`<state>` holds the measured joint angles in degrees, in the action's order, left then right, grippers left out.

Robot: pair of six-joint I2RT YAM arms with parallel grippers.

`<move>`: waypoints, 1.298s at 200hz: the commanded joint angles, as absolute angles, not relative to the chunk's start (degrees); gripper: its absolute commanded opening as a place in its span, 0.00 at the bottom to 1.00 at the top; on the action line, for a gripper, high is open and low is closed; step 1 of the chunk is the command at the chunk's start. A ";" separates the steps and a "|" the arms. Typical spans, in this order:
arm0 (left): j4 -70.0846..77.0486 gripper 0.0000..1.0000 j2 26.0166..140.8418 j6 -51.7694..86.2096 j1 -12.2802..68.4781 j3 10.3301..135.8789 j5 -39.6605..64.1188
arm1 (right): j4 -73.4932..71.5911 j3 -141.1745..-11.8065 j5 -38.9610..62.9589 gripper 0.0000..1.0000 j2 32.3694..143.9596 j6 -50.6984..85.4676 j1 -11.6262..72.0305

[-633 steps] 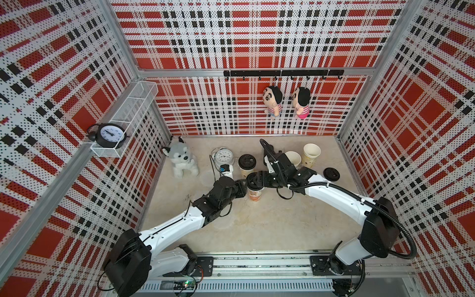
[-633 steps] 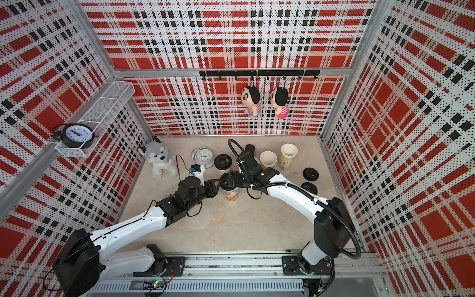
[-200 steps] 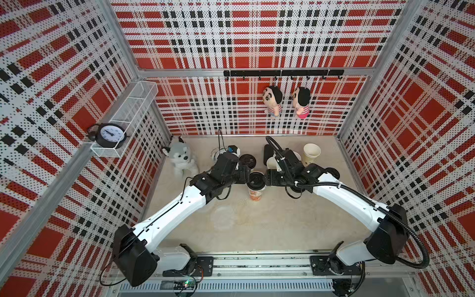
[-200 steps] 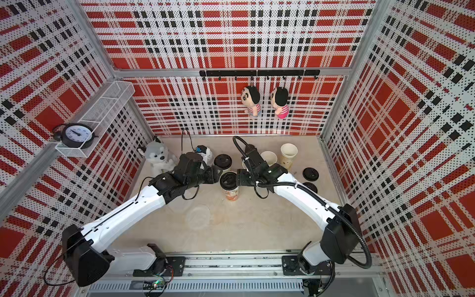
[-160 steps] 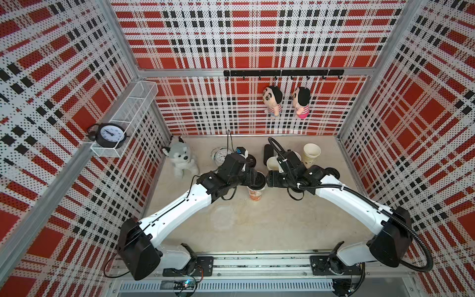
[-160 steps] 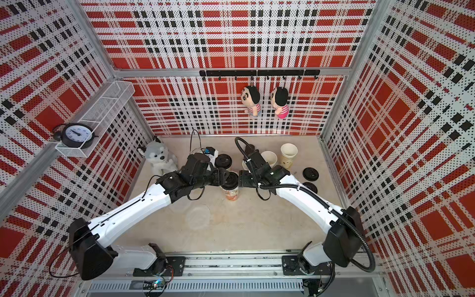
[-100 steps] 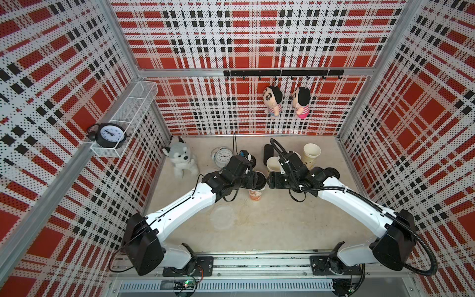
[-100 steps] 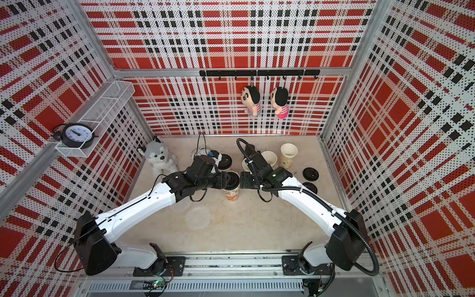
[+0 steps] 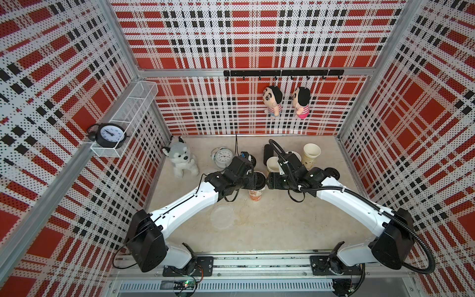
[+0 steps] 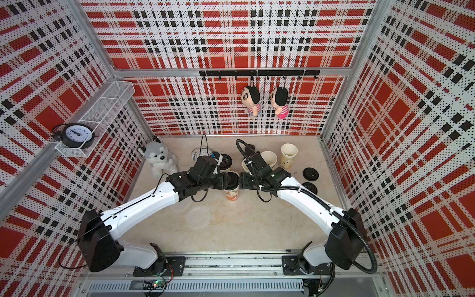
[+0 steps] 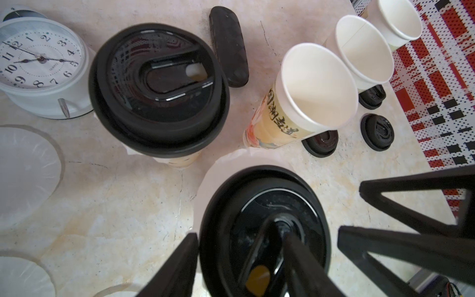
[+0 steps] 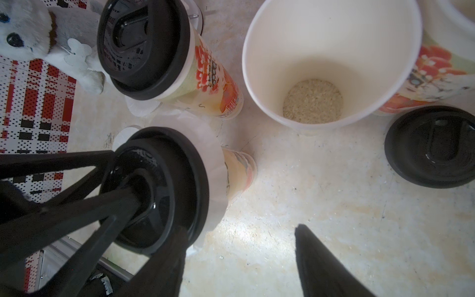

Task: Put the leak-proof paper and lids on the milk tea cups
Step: Secure the cup lid on the cup.

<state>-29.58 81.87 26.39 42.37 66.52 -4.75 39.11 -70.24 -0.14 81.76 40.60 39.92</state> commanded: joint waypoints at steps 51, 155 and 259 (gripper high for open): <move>-29.84 0.56 82.10 26.01 42.63 63.53 -5.34 | 36.22 -69.58 1.49 0.69 85.40 40.97 39.64; -28.92 0.56 80.49 27.90 42.71 58.82 -4.34 | 32.00 -50.79 1.31 0.64 83.95 47.99 42.44; -26.48 0.55 78.32 30.93 43.15 53.34 -4.01 | 29.68 -46.10 -6.88 0.65 91.70 57.05 51.30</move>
<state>-20.67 76.86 31.29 41.98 57.06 -7.31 11.60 -53.36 -12.01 82.46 56.18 47.59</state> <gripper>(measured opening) 0.558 0.648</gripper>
